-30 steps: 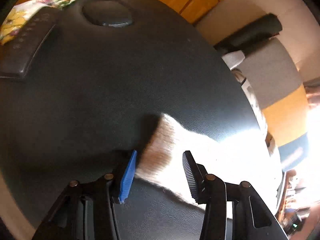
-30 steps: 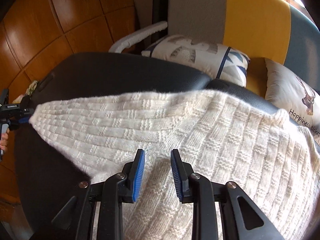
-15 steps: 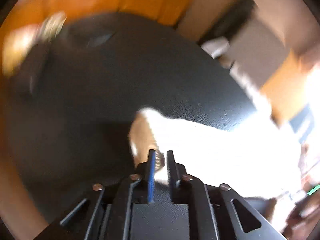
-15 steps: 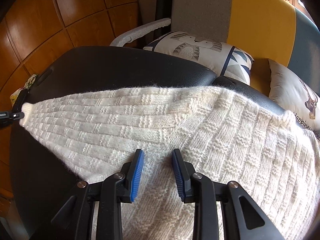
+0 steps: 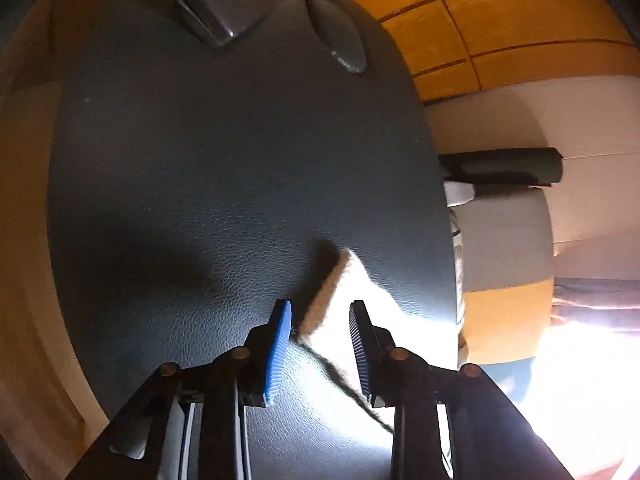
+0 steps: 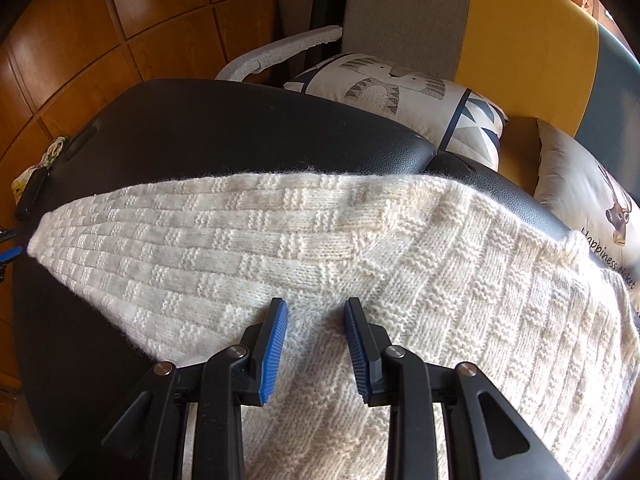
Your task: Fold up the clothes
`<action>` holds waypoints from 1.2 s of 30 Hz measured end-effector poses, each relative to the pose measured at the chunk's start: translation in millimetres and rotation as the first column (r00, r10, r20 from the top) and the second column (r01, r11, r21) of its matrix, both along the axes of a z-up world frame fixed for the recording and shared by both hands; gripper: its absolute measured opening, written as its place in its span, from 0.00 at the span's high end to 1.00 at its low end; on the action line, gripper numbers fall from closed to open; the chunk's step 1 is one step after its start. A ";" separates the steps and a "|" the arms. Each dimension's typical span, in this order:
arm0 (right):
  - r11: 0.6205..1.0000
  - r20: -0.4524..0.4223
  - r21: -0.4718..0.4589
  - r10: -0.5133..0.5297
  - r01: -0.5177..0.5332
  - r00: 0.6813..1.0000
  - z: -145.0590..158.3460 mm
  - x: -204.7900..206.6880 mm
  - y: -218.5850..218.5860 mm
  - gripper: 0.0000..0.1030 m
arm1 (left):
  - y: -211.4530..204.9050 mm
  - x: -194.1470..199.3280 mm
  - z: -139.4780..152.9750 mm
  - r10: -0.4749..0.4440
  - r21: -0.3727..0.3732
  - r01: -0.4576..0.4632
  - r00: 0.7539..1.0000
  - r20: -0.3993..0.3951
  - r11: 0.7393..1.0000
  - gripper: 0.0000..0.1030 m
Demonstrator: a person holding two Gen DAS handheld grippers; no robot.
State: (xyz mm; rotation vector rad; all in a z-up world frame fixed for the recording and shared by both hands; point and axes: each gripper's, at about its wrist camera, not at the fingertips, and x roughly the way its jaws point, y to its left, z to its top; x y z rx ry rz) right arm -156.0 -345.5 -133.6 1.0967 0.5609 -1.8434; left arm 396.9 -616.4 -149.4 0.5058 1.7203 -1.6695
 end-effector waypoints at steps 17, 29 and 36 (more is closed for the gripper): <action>0.999 -0.016 -0.038 -0.007 0.006 1.000 0.1 4.3 6.6 0.71 | -4.0 -51.0 8.3 0.026 -0.082 -0.009 0.977 0.214 0.997 0.87; 0.886 0.180 -0.361 -0.240 0.291 0.954 70.6 7.0 207.5 0.63 | 112.1 -133.7 112.8 -0.284 -0.393 0.341 0.938 0.198 0.854 0.44; 0.500 0.624 -0.501 -0.357 0.706 0.695 52.9 8.9 498.2 0.63 | 288.5 -284.6 122.9 -0.717 -0.410 0.734 0.658 0.230 0.542 0.43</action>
